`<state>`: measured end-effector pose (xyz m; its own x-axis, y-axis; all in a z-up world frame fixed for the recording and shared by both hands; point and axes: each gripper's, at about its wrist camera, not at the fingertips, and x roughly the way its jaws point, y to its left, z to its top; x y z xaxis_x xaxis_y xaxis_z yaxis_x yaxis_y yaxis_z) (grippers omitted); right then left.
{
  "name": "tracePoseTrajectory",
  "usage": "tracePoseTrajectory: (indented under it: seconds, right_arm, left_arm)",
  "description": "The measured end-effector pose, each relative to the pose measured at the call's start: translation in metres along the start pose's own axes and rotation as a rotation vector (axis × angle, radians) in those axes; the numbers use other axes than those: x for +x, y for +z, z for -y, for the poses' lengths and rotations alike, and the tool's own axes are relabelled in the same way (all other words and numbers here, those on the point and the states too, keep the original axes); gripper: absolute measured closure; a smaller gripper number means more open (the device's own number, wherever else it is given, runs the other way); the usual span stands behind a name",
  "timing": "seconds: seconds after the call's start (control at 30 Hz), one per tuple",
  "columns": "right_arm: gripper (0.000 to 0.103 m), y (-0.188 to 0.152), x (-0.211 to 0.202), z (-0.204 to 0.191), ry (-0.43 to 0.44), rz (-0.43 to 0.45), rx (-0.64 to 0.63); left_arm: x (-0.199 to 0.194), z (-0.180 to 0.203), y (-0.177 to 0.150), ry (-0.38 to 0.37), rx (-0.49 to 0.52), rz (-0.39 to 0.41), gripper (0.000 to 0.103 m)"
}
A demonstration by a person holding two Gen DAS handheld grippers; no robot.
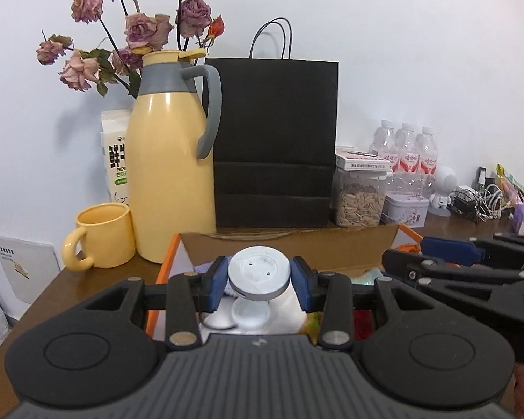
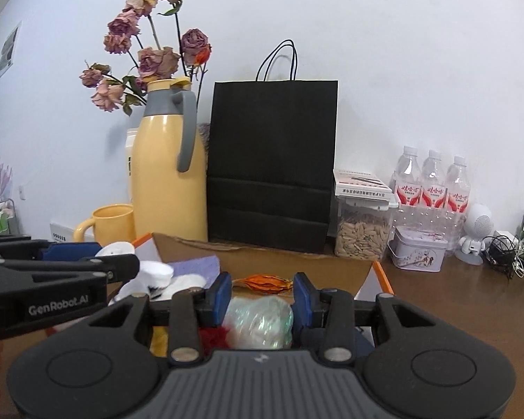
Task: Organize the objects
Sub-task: 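Lower the flat cap into the box and open the left tool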
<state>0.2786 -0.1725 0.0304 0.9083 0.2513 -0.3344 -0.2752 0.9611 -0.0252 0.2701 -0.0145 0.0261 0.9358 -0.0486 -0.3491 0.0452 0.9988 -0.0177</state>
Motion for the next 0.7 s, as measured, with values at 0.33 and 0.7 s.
tracePoseTrajectory:
  seconds: [0.33, 0.7]
  right_arm:
    - [0.065, -0.005, 0.038, 0.013, 0.001, -0.035, 0.031]
    - [0.01, -0.009, 0.036, 0.019, -0.027, -0.057, 0.039]
  left_arm:
    - [0.033, -0.003, 0.0, 0.007, -0.001, -0.027, 0.062]
    - [0.025, -0.017, 0.005, 0.043, -0.042, 0.016, 0.0]
